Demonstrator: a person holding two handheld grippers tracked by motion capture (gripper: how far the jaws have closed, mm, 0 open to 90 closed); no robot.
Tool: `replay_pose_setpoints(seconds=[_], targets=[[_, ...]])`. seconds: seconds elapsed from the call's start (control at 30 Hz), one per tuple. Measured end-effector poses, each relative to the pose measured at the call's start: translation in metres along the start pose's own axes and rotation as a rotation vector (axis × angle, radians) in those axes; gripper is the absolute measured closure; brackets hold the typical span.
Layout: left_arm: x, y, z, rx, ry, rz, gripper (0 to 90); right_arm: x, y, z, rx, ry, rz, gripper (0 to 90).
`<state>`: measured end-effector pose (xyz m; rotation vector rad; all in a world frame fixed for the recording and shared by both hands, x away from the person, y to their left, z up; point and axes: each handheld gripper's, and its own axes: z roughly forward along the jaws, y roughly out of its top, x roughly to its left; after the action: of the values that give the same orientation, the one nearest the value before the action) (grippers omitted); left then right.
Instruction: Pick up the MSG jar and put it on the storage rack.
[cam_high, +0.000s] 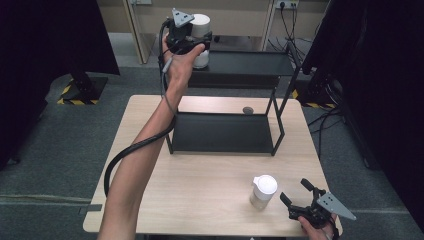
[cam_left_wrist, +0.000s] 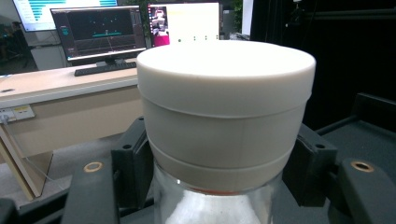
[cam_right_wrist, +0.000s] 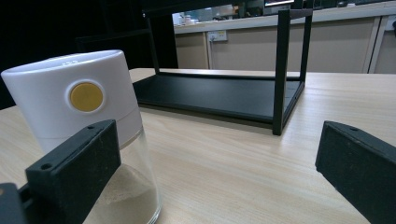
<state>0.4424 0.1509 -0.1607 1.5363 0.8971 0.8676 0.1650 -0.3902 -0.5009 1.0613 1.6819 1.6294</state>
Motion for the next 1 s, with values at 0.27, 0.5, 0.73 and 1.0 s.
replay_pose_setpoints(seconds=[0.27,0.5,0.73,1.0], targets=[[0.006,-0.006,-0.001,-0.018,-0.008,-0.031,35.0,0.000,0.000,0.000,0.002,0.002,0.001,0.4],[0.007,0.000,-0.002,0.007,-0.001,-0.033,28.7,0.000,0.000,0.000,0.002,0.004,0.001,0.4],[0.010,-0.004,-0.001,0.010,-0.001,-0.099,2.8,0.000,0.000,0.001,0.003,0.007,-0.001,0.4],[0.007,-0.004,-0.008,0.003,0.000,-0.100,0.0,0.000,0.000,0.000,0.001,0.007,-0.003,0.4]])
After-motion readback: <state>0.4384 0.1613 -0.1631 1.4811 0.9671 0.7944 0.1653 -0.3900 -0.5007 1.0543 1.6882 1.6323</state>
